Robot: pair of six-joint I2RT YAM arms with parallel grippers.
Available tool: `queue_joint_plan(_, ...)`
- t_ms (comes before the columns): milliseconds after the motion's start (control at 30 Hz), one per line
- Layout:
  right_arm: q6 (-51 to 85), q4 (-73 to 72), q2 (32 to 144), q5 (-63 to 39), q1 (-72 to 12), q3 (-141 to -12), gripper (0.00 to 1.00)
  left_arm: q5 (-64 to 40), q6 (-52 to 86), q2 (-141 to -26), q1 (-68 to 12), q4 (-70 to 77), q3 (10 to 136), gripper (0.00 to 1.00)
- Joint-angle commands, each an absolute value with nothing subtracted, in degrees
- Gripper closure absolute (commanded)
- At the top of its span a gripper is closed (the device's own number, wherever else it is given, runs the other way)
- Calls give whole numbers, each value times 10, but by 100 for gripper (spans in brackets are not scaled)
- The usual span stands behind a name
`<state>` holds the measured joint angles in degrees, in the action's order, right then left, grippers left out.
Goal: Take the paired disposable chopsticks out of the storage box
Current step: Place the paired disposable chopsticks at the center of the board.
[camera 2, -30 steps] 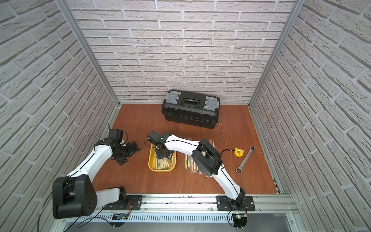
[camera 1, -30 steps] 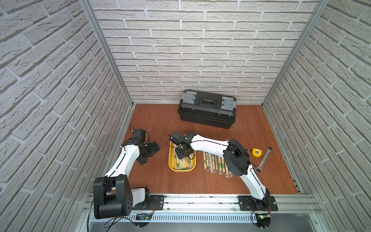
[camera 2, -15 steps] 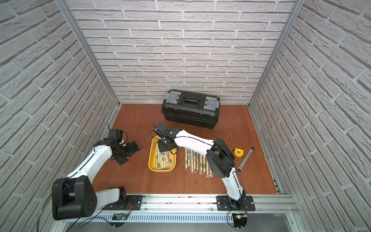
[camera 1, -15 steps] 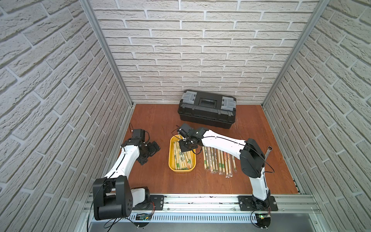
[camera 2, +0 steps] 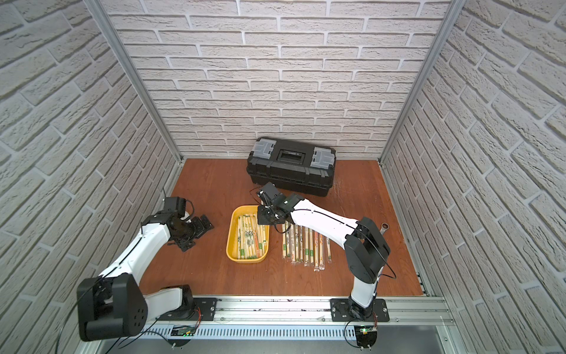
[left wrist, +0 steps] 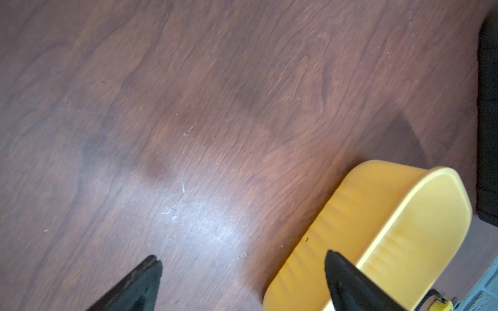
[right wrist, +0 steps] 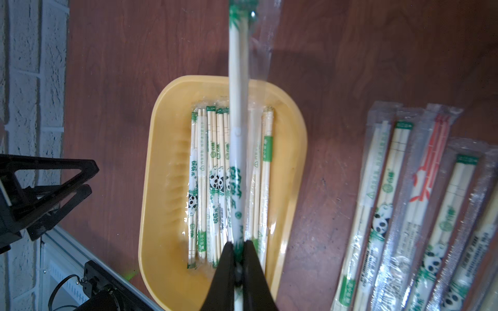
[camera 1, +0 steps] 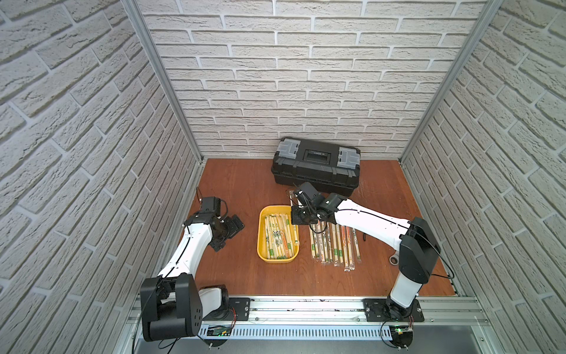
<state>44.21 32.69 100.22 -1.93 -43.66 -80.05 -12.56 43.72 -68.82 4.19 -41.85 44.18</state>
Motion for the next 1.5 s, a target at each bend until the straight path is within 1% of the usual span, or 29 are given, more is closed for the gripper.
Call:
queue_joint_plan(0, 458, 304, 971, 10, -427, -764, 92, -129, 442, -679, 39, -422, 447, 2)
queue_joint_plan(233, 459, 300, 974, 34, -424, -705, 92, -128, 449, -683, 27, -420, 451, 2)
queue_joint_plan(667, 448, 290, 1048, 23, -425, -699, 92, -118, 458, -680, 8, -428, 454, 2)
queue_joint_plan(1033, 452, 286, 1061, 21, -424, -686, 91, -114, 457, -684, 1, -430, 459, 2)
queue_joint_plan(1267, 454, 285, 1069, 23, -425, -677, 87, -114, 457, -685, -1, -427, 456, 2)
queue_joint_plan(1433, 450, 289, 1065, 24, -425, -679, 77, -114, 460, -683, -2, -424, 452, 2)
queue_joint_plan(1467, 451, 289, 1061, 23, -425, -677, 76, -113, 459, -683, -2, -424, 450, 2)
